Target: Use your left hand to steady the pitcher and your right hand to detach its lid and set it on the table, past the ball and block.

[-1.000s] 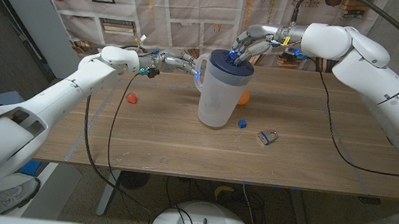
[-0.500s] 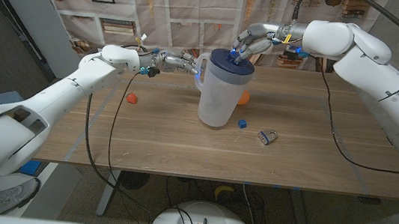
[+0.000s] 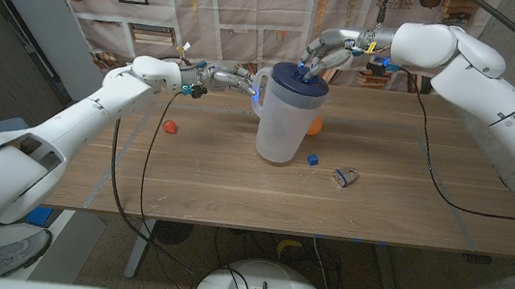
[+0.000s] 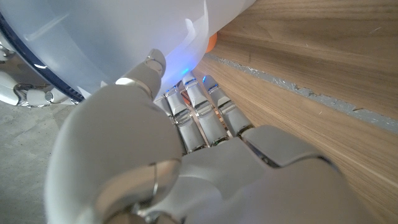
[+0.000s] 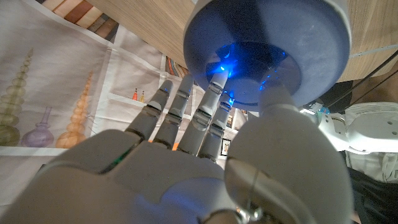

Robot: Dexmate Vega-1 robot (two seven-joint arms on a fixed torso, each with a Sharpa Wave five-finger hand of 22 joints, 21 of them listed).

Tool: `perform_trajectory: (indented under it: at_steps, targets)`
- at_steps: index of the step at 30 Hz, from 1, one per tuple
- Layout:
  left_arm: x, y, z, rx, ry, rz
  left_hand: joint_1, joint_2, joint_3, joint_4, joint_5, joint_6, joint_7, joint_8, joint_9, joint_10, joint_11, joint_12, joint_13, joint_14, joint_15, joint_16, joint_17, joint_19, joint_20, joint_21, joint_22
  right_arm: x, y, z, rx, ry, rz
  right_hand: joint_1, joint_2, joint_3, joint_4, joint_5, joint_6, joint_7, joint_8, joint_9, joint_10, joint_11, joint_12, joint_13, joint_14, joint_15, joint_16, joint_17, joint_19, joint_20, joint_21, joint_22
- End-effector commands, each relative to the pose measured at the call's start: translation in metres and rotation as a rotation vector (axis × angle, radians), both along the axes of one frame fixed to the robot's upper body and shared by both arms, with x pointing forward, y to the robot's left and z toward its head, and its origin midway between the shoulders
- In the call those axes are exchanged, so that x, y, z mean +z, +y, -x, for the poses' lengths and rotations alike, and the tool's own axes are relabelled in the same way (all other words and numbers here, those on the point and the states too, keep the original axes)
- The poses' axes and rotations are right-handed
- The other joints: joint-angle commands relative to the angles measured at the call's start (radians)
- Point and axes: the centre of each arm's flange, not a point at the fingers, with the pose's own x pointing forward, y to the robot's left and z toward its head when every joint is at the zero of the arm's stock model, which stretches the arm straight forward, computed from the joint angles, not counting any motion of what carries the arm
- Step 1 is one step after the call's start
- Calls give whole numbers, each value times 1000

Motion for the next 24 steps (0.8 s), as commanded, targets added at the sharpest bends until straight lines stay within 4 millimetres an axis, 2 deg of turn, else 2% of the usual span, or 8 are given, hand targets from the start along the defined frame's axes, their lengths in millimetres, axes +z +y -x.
perform_trajectory:
  at_steps: [1,24]
  targets:
    - [2,-3,-2,-2,1,-12,43,40,3,-4,5,11,1,9,6,30,-22,2,5,7,-122,5,3,-2,-117,0,3,2,0,0,4,-2,4,3,137,-1,-6,4,157,-40,22,2,11,-4,3,2,13,-140,6,2,10,1,3,3]
    - [2,-8,-2,0,2,-37,49,40,-3,-1,5,10,2,8,6,29,-22,1,6,5,-122,5,3,-4,-117,0,3,5,-8,7,3,-10,-5,9,134,-2,-15,4,161,-40,20,0,11,-4,-5,1,14,-143,4,3,10,0,2,3]
